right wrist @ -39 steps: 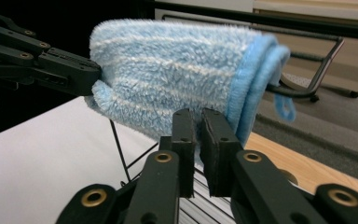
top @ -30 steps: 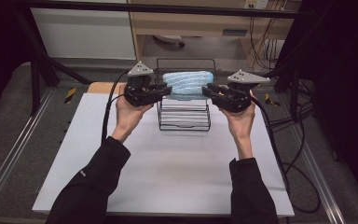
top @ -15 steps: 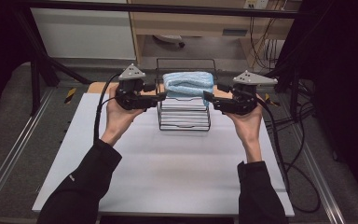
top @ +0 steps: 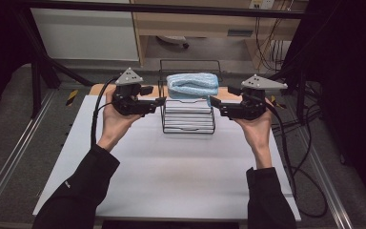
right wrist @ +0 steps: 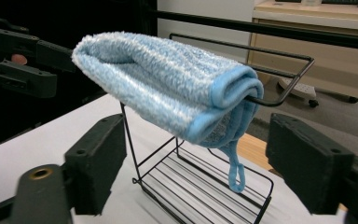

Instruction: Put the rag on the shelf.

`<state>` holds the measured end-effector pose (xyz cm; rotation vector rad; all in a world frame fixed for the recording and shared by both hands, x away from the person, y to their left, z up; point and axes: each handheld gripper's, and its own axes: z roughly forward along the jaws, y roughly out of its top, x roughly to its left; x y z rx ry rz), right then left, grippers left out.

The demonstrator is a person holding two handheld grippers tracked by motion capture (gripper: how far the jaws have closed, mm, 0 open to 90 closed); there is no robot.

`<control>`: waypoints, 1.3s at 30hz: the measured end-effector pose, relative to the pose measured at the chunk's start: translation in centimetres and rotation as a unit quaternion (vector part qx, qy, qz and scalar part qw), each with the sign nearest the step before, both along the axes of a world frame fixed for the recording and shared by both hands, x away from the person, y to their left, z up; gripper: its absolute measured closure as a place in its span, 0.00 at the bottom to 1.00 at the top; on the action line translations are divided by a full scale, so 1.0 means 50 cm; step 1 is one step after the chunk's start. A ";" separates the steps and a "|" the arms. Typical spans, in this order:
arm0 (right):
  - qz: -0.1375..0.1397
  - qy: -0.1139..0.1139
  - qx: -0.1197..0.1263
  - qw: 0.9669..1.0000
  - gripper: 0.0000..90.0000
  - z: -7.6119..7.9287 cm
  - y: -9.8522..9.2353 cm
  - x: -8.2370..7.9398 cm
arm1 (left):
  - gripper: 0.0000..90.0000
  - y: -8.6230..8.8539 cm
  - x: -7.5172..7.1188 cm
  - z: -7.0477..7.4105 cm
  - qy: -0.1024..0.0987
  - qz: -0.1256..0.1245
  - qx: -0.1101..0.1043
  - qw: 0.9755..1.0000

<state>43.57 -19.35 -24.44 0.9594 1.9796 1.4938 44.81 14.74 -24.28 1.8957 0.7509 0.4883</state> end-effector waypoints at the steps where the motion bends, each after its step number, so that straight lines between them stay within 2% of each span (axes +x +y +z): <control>1: 0.000 0.001 -0.001 1.000 0.17 -0.002 -0.002 -0.003 | 0.40 0.003 -0.003 -0.003 0.000 0.001 0.002 1.000; 9: 0.003 0.009 -0.005 1.000 0.07 -0.044 -0.023 -0.026 | 0.26 0.029 -0.026 -0.044 0.004 0.002 0.026 1.000; 12: 0.008 0.019 -0.004 1.000 0.05 -0.065 -0.033 -0.035 | 0.21 0.041 -0.038 -0.063 0.003 0.003 0.041 0.999; 14: 0.010 0.024 -0.005 1.000 0.05 -0.079 -0.040 -0.041 | 0.19 0.050 -0.046 -0.077 0.006 0.005 0.043 0.999; 27: 0.026 0.067 -0.007 0.997 0.01 -0.183 -0.068 -0.081 | 0.14 0.132 -0.091 -0.197 0.042 0.017 0.044 0.998; 30: 0.029 0.084 -0.015 0.996 0.01 -0.215 -0.072 -0.088 | 0.14 0.157 -0.101 -0.230 0.052 0.024 0.036 0.998; 33: 0.034 0.098 -0.008 0.995 0.01 -0.247 -0.077 -0.096 | 0.14 0.182 -0.113 -0.263 0.061 0.030 0.034 0.997; 36: 0.036 0.110 -0.013 0.993 0.01 -0.276 -0.083 -0.103 | 0.14 0.205 -0.125 -0.291 0.065 0.039 0.041 0.996; 39: 0.038 0.121 -0.018 0.992 0.01 -0.301 -0.092 -0.113 | 0.14 0.227 -0.136 -0.313 0.071 0.045 0.036 0.996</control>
